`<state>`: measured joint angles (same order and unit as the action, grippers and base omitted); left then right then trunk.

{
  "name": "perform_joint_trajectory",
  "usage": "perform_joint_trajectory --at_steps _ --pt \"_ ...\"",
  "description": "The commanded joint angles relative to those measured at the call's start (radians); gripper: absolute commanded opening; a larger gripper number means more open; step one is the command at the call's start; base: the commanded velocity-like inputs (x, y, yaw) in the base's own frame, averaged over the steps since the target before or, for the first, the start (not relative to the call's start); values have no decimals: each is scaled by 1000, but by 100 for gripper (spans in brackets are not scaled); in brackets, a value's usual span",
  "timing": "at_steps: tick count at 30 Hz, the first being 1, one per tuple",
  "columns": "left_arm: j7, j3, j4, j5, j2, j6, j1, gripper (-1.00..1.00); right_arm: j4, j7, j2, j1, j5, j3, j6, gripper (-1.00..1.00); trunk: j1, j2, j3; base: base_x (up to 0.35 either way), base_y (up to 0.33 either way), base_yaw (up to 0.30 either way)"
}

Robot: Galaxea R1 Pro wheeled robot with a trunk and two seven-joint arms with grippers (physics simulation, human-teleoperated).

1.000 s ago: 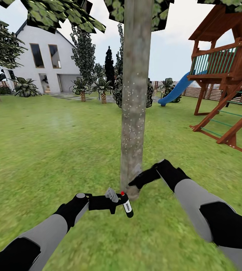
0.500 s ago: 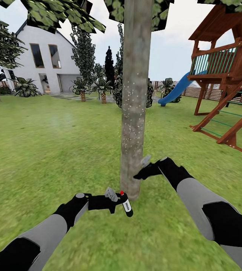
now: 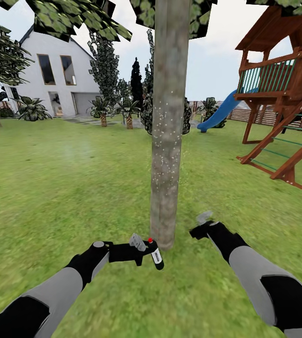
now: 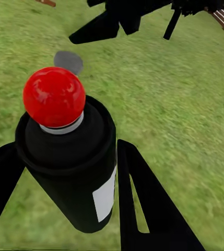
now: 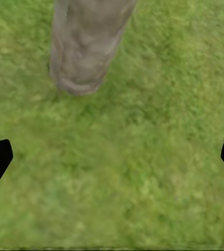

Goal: In the garden, pick up the pesticide atomizer on the floor and spray pesticide onto both trees until each tree trunk is fully covered.

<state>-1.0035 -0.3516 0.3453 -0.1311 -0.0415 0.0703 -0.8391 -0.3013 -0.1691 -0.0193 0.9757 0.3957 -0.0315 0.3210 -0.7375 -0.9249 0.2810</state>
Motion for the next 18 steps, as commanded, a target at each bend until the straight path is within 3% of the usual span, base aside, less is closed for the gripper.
perform_joint_trajectory --at_steps 1,4,5,6,7,8,10,12,15,18 --pt "18 1 -1 -1 3 0 0 -100 15 8 0 -3 0 3 -5 100 0 0 0 0 0 0" --pt "78 3 -21 -7 28 1 0 -100 135 18 0 -18 0 7 -13 100 0 0 0 0 0 0" --pt "110 4 -35 -54 75 3 0 -100 170 20 -2 -58 -1 8 -19 100 0 0 0 0 0 0" --pt "117 6 -53 -77 88 4 0 -100 174 20 -2 -74 0 8 -43 100 0 0 0 0 0 0" --pt "181 8 -80 -105 116 4 0 -100 193 70 -25 -156 1 8 -92 100 0 0 0 0 0 0" --pt "210 8 -81 -107 118 4 0 -100 212 105 -30 -165 1 8 -94 100 0 0 0 0 0 0" --pt "281 8 -83 -109 121 3 0 -100 318 264 -49 -206 -1 8 -118 100 0 0 0 0 0 0" --pt "294 9 -83 -113 129 3 0 -100 342 331 -65 -279 -1 8 -167 100 0 0 0 0 0 0" --pt "299 8 -83 -186 158 3 0 -100 352 361 -74 -390 -1 8 -208 100 0 0 0 0 0 0" --pt "301 8 -83 -230 177 2 0 -100 354 366 -76 -500 -3 12 -217 100 0 0 0 0 0 0"
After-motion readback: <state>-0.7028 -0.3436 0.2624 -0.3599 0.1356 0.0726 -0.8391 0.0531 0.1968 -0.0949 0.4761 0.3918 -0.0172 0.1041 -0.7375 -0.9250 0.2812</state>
